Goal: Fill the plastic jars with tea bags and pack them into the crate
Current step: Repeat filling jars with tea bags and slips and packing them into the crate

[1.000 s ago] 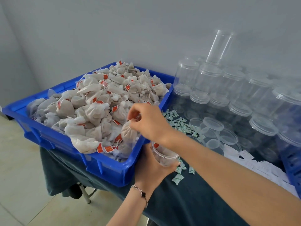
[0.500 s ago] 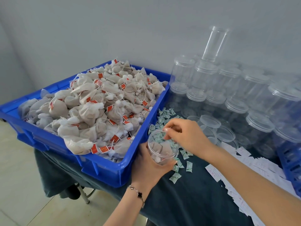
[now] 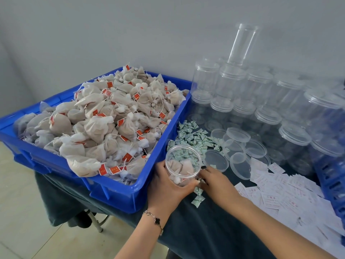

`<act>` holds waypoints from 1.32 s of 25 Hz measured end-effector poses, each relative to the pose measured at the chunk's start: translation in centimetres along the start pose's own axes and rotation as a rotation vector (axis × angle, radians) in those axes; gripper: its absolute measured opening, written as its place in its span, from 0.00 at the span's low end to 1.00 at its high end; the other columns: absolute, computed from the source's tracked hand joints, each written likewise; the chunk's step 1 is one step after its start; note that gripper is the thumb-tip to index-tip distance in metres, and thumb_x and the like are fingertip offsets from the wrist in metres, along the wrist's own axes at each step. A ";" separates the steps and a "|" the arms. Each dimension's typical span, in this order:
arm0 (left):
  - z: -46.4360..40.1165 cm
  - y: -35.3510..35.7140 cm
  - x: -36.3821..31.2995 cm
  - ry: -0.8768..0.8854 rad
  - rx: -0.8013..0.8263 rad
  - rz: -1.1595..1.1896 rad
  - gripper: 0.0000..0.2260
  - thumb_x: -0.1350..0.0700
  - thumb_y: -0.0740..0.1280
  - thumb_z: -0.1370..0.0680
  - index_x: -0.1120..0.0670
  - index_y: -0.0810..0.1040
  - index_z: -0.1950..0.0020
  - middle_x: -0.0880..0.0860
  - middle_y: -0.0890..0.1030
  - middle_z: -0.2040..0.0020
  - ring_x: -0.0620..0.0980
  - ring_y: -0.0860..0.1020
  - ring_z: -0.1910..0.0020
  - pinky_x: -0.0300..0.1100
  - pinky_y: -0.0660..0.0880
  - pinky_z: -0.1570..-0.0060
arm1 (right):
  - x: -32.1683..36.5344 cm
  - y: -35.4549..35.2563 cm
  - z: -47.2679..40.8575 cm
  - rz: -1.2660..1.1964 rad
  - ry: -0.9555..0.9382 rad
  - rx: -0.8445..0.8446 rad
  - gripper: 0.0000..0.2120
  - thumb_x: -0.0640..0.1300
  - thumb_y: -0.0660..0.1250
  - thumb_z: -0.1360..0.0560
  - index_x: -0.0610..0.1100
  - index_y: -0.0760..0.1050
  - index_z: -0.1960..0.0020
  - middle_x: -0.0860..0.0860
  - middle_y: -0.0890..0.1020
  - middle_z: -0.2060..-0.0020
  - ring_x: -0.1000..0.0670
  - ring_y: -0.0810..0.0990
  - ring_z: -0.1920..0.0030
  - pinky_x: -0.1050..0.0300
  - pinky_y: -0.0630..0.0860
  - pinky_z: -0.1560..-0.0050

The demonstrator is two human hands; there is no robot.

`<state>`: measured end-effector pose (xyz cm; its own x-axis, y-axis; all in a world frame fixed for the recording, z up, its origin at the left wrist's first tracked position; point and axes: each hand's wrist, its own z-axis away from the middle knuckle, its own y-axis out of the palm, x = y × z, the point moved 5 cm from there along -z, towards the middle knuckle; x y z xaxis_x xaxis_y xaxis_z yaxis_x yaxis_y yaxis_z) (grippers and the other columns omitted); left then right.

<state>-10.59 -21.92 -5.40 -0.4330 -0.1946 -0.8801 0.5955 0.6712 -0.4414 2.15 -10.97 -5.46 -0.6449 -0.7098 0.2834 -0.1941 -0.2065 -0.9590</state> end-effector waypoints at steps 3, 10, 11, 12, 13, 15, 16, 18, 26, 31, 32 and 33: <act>0.0 -0.1 -0.1 -0.005 -0.014 0.001 0.38 0.35 0.75 0.47 0.45 0.60 0.46 0.41 0.71 0.51 0.46 0.76 0.50 0.29 0.67 0.61 | -0.3 -0.6 0.6 -0.122 0.102 -0.103 0.13 0.43 0.68 0.26 0.48 0.75 0.42 0.53 0.76 0.52 0.52 0.76 0.50 0.65 0.62 0.58; 0.1 -0.2 -0.3 -0.040 -0.009 -0.027 0.39 0.33 0.75 0.47 0.47 0.62 0.45 0.45 0.75 0.48 0.48 0.77 0.49 0.40 0.75 0.54 | 4.8 -11.1 1.5 -0.568 -0.022 -0.604 0.13 0.36 0.68 0.28 0.54 0.76 0.59 0.56 0.80 0.63 0.57 0.79 0.61 0.67 0.75 0.58; 0.1 -0.3 -0.3 -0.043 -0.013 -0.028 0.39 0.33 0.74 0.47 0.47 0.62 0.45 0.45 0.76 0.47 0.48 0.78 0.50 0.43 0.76 0.53 | 5.7 -11.5 1.5 -0.692 -0.058 -0.558 0.12 0.36 0.68 0.28 0.54 0.77 0.60 0.56 0.81 0.64 0.57 0.80 0.61 0.66 0.76 0.58; 0.1 -0.3 -0.3 -0.048 -0.014 -0.024 0.39 0.33 0.74 0.47 0.48 0.62 0.45 0.46 0.76 0.48 0.48 0.78 0.50 0.44 0.77 0.53 | 6.7 -11.5 1.3 -0.781 -0.088 -0.467 0.12 0.35 0.69 0.29 0.53 0.78 0.61 0.55 0.82 0.64 0.56 0.81 0.62 0.65 0.77 0.58; 0.2 -0.3 -0.3 -0.054 -0.008 -0.017 0.39 0.33 0.74 0.47 0.47 0.62 0.45 0.46 0.76 0.48 0.48 0.78 0.51 0.43 0.77 0.55 | 7.6 -11.0 1.1 -0.797 -0.112 -0.364 0.11 0.34 0.69 0.29 0.50 0.79 0.61 0.54 0.82 0.64 0.56 0.81 0.62 0.64 0.77 0.58; 0.1 -0.2 -0.3 -0.058 0.014 -0.014 0.38 0.33 0.74 0.47 0.46 0.61 0.46 0.44 0.75 0.50 0.47 0.78 0.53 0.39 0.74 0.59 | 8.7 -9.8 0.9 -0.607 -0.154 -0.232 0.09 0.32 0.68 0.29 0.45 0.81 0.60 0.54 0.81 0.63 0.57 0.79 0.62 0.65 0.75 0.57; 0.0 -0.2 -0.2 -0.057 0.020 -0.014 0.38 0.33 0.74 0.47 0.45 0.60 0.47 0.43 0.74 0.51 0.46 0.77 0.54 0.37 0.72 0.61 | 9.0 -9.2 0.7 -0.462 -0.186 -0.205 0.08 0.33 0.66 0.28 0.43 0.82 0.57 0.54 0.81 0.60 0.57 0.77 0.60 0.65 0.74 0.56; -0.1 -0.1 0.0 -0.058 0.032 -0.004 0.37 0.33 0.73 0.48 0.42 0.58 0.48 0.41 0.73 0.52 0.44 0.76 0.56 0.35 0.70 0.63 | 9.3 -8.0 0.4 -0.222 -0.258 -0.175 0.10 0.36 0.62 0.24 0.42 0.81 0.49 0.52 0.79 0.53 0.56 0.74 0.54 0.64 0.69 0.51; -0.1 0.1 -2.3 -0.004 0.050 -0.006 0.33 0.34 0.73 0.48 0.39 0.65 0.49 0.41 0.78 0.54 0.38 0.77 0.59 0.40 0.76 0.65 | 8.5 -8.9 2.5 -0.223 -0.308 -0.327 0.10 0.33 0.61 0.24 0.38 0.79 0.48 0.47 0.79 0.50 0.50 0.76 0.47 0.65 0.67 0.44; 2.5 3.0 -7.3 0.158 0.118 -0.016 0.32 0.31 0.68 0.46 0.38 0.60 0.48 0.37 0.74 0.57 0.34 0.73 0.63 0.27 0.64 0.67 | 4.6 -12.1 6.9 -0.164 -0.239 -0.719 0.10 0.39 0.61 0.26 0.40 0.80 0.54 0.50 0.80 0.54 0.51 0.74 0.50 0.63 0.69 0.44; 3.1 4.1 -7.9 0.177 0.164 -0.022 0.32 0.32 0.69 0.45 0.40 0.61 0.47 0.38 0.73 0.57 0.36 0.73 0.62 0.27 0.63 0.67 | 3.8 -12.4 7.8 -0.131 -0.219 -0.730 0.11 0.41 0.60 0.26 0.40 0.80 0.55 0.51 0.81 0.55 0.51 0.75 0.50 0.60 0.69 0.45; 3.7 5.1 -8.3 0.183 0.215 -0.022 0.32 0.34 0.71 0.44 0.41 0.61 0.47 0.38 0.73 0.56 0.37 0.72 0.62 0.27 0.63 0.67 | 2.9 -12.4 8.5 -0.099 -0.195 -0.724 0.11 0.41 0.59 0.26 0.41 0.81 0.56 0.51 0.81 0.56 0.50 0.77 0.51 0.57 0.69 0.46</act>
<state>-1.47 -19.48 -1.03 -0.5507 -0.0624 -0.8323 0.7061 0.4969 -0.5044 8.94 -16.23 7.20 -0.4698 -0.8311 0.2977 -0.7251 0.1709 -0.6671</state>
